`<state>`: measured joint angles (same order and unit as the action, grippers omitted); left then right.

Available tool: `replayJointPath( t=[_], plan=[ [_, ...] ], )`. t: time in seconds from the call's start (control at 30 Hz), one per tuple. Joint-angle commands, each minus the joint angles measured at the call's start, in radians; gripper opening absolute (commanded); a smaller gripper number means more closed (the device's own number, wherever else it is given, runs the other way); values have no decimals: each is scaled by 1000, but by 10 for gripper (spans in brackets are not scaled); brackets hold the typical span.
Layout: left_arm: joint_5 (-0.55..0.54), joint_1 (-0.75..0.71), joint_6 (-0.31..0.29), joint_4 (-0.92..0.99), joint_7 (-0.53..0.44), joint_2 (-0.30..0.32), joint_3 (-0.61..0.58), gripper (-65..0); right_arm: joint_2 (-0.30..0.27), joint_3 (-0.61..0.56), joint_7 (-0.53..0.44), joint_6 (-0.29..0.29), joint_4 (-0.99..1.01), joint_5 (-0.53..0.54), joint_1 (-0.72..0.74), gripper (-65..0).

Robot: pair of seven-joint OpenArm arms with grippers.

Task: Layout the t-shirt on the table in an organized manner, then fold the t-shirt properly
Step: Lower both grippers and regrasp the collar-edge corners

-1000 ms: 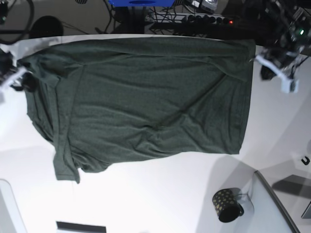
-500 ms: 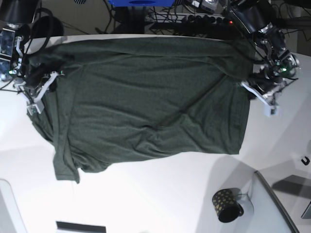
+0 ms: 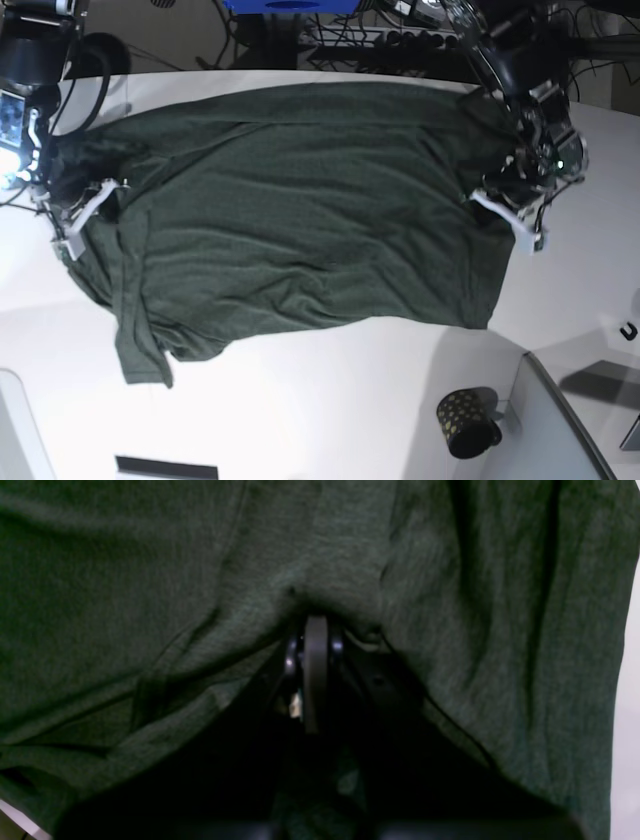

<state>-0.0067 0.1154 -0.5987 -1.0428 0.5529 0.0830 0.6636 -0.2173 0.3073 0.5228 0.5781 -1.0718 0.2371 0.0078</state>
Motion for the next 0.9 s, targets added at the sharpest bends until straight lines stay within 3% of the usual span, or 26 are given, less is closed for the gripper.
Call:
replayJointPath(
  t=[0.0, 0.27, 0.37, 0.73, 0.87],
  plan=[
    [7, 22, 20, 8, 3, 13, -14, -650, -15, 0, 35, -4, 3, -29, 16, -648],
    [7, 68, 38, -46, 11, 7, -37, -650, -20, 5, 0, -4, 15, -28, 37, -648],
    [7, 48, 38, -104, 16, 5, -34, -650, -12, 63, 4, -4, -18, -28, 27, -648],
    [3, -72, 33, -436, 174, -27, -32, -650, 45, 102, 9, -4, -308, -26, -118, -650],
    [-101, -162, 32, -541, 207, -48, -43, -650, 57, 102, 9, -4, -411, -25, -176, -650]
  ],
)
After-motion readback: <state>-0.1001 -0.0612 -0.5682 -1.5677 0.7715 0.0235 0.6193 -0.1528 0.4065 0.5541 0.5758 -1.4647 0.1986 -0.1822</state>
